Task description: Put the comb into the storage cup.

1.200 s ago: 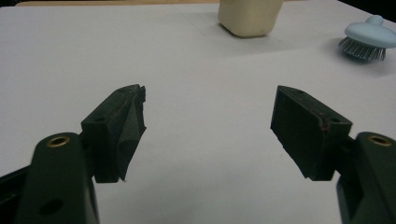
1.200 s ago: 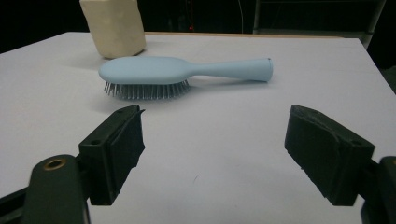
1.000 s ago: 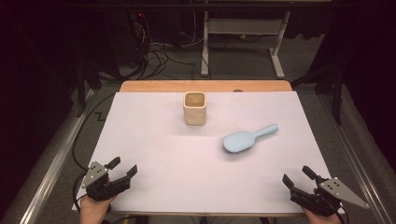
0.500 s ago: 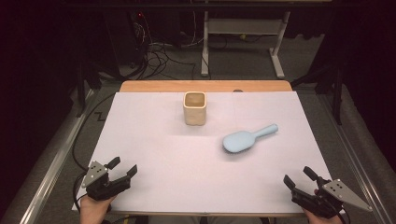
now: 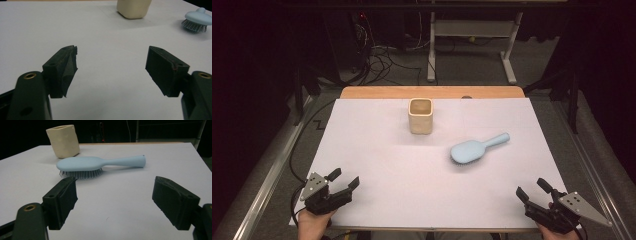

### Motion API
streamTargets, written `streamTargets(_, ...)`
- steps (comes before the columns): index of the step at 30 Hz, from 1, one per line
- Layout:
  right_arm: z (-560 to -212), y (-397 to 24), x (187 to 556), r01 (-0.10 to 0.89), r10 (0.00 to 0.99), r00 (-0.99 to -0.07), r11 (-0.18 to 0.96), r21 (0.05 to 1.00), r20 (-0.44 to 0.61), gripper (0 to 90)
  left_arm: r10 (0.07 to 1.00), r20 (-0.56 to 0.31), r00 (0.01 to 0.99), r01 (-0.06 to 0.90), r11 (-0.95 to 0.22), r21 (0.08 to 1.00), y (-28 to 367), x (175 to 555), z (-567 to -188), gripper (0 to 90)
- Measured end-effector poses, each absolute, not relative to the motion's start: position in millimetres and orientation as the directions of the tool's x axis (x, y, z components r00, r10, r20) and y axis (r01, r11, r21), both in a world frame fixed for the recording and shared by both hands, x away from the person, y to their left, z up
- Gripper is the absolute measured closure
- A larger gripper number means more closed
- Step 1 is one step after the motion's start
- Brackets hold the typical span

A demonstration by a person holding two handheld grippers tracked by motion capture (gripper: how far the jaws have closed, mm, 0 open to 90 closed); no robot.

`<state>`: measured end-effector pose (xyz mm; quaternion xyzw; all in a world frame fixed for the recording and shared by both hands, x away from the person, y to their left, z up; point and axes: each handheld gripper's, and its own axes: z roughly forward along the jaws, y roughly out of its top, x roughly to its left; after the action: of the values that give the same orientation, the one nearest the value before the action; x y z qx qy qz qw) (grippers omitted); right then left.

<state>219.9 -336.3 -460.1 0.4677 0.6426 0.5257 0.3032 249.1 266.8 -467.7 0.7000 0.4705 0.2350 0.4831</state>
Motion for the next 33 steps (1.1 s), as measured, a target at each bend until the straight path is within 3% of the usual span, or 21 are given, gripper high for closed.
streamTargets(33,-453.6,-330.7,229.6,0.251,0.911,-0.4,0.008,0.968,0.096,22.0,0.885,-0.125,0.448,0.433,-0.093,0.896,266.3,249.6,-468.0,26.3)
